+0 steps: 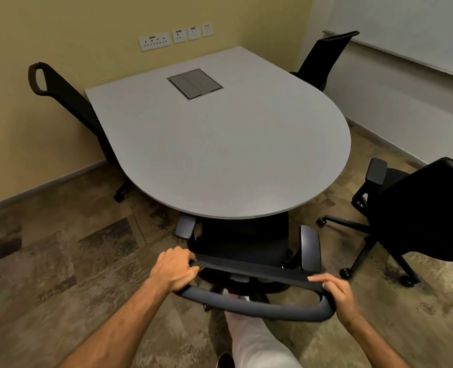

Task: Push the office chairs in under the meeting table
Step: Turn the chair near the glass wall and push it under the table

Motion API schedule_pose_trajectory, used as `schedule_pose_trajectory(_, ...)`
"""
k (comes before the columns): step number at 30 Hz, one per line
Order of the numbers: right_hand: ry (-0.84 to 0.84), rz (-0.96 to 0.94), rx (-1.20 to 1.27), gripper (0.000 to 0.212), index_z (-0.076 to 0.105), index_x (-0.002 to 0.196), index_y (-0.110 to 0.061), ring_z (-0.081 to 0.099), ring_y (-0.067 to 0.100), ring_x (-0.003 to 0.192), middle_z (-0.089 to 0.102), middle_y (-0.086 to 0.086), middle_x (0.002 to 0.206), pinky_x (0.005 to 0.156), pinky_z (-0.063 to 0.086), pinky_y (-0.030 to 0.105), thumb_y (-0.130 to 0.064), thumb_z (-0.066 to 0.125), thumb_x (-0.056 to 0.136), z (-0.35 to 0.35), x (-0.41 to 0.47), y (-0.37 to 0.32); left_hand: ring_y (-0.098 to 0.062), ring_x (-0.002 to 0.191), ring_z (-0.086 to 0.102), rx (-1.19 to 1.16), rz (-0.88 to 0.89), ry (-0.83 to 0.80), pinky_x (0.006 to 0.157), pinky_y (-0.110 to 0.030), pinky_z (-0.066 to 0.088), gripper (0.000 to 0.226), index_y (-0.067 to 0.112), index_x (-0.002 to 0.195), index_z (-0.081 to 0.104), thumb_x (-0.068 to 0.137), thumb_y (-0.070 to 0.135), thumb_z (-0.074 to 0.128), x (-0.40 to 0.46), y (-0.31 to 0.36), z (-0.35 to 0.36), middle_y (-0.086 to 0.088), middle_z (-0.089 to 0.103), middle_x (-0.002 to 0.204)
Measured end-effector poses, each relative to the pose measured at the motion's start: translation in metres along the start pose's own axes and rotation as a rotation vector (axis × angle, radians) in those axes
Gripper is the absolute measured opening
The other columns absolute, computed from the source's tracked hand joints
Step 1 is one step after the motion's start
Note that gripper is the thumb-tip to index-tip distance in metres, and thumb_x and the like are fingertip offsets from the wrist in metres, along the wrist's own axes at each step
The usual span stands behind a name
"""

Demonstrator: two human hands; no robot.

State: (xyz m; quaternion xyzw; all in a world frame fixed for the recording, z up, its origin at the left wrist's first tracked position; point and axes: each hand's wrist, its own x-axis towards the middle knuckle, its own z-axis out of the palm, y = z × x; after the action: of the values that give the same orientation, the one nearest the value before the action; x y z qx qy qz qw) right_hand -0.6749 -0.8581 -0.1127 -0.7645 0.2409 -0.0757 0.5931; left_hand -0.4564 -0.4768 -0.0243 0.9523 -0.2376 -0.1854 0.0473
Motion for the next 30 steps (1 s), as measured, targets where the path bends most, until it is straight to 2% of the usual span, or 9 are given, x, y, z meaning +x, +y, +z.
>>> schedule_pose_trajectory(4, 0.012, 0.011, -0.02, 0.041, 0.082, 0.079, -0.024, 0.071, 0.02, 0.092, 0.079, 0.001, 0.092, 0.08, 0.052, 0.022, 0.0, 0.052, 0.093, 0.011, 0.038, -0.018, -0.025, 0.094, 0.066, 0.01, -0.009, 0.039, 0.081, -0.037, 0.049, 0.037, 0.032, 0.107, 0.075, 0.081, 0.041, 0.05, 0.027, -0.004, -0.017, -0.001, 0.073, 0.101)
schedule_pose_trajectory(7, 0.029, -0.001, -0.047, 0.036, 0.082, 0.074, -0.03, 0.07, 0.014, 0.088, 0.079, -0.005, 0.088, 0.079, 0.052, 0.027, -0.021, 0.047, 0.082, 0.02, 0.064, -0.033, -0.025, 0.09, 0.066, -0.004, -0.038, 0.056, 0.074, -0.036, 0.047, 0.031, 0.032, 0.104, 0.074, 0.083, 0.039, 0.052, 0.05, -0.013, -0.027, 0.001, 0.072, 0.093)
schedule_pose_trajectory(11, 0.015, 0.024, -0.069, 0.038, 0.08, 0.074, -0.037, 0.07, 0.01, 0.088, 0.078, -0.011, 0.087, 0.084, 0.054, 0.034, -0.025, 0.045, 0.081, 0.025, 0.097, -0.04, -0.019, 0.071, 0.055, -0.017, -0.054, 0.045, 0.064, -0.033, 0.039, 0.028, 0.032, 0.096, 0.074, 0.081, 0.037, 0.051, 0.084, -0.021, -0.043, 0.006, 0.062, 0.076)
schedule_pose_trajectory(16, -0.01, 0.037, -0.092, 0.039, 0.078, 0.072, -0.047, 0.068, 0.008, 0.089, 0.076, -0.019, 0.087, 0.081, 0.054, 0.032, -0.03, 0.044, 0.082, 0.039, 0.129, -0.055, -0.021, 0.072, 0.057, -0.018, -0.072, 0.057, 0.066, -0.034, 0.04, 0.03, 0.033, 0.095, 0.075, 0.076, 0.038, 0.052, 0.115, -0.04, -0.055, 0.005, 0.067, 0.078)
schedule_pose_trajectory(19, -0.01, 0.034, -0.076, 0.036, 0.077, 0.071, -0.048, 0.068, 0.013, 0.092, 0.077, -0.012, 0.092, 0.084, 0.053, 0.033, -0.039, 0.044, 0.078, 0.044, 0.149, -0.065, -0.023, 0.078, 0.063, -0.019, -0.068, 0.063, 0.068, -0.034, 0.042, 0.027, 0.033, 0.097, 0.076, 0.079, 0.035, 0.057, 0.134, -0.043, -0.062, 0.006, 0.066, 0.079)
schedule_pose_trajectory(21, -0.013, 0.033, -0.068, 0.035, 0.077, 0.07, -0.049, 0.067, 0.011, 0.094, 0.077, -0.008, 0.096, 0.085, 0.052, 0.029, -0.047, 0.042, 0.073, 0.045, 0.168, -0.069, -0.024, 0.082, 0.066, -0.019, -0.075, 0.062, 0.07, -0.036, 0.046, 0.027, 0.033, 0.101, 0.076, 0.081, 0.034, 0.059, 0.147, -0.045, -0.065, 0.005, 0.071, 0.085)
schedule_pose_trajectory(25, -0.077, 0.068, -0.062, 0.033, 0.076, 0.071, -0.045, 0.067, 0.005, 0.093, 0.076, -0.01, 0.095, 0.084, 0.051, 0.026, -0.047, 0.043, 0.071, 0.05, 0.198, -0.078, -0.027, 0.1, 0.068, 0.025, -0.12, 0.072, 0.085, -0.039, 0.052, 0.04, 0.035, 0.112, 0.074, 0.077, 0.044, 0.058, 0.163, -0.057, -0.072, -0.002, 0.074, 0.111)
schedule_pose_trajectory(28, -0.119, 0.098, -0.061, 0.035, 0.077, 0.082, -0.038, 0.066, 0.006, 0.096, 0.076, -0.007, 0.099, 0.087, 0.051, 0.026, -0.041, 0.044, 0.075, 0.047, 0.211, -0.078, -0.025, 0.106, 0.066, 0.113, -0.127, 0.005, 0.09, -0.039, 0.05, 0.04, 0.036, 0.116, 0.072, 0.078, 0.041, 0.06, 0.173, -0.053, -0.076, 0.0, 0.073, 0.117)
schedule_pose_trajectory(30, -0.178, 0.121, -0.054, 0.032, 0.078, 0.095, -0.032, 0.062, 0.002, 0.101, 0.073, -0.008, 0.107, 0.09, 0.049, 0.021, -0.034, 0.048, 0.085, 0.041, 0.211, -0.075, -0.022, 0.11, 0.065, 0.196, -0.106, -0.074, 0.093, -0.037, 0.049, 0.045, 0.037, 0.123, 0.069, 0.079, 0.041, 0.06, 0.172, -0.049, -0.077, 0.004, 0.071, 0.122)
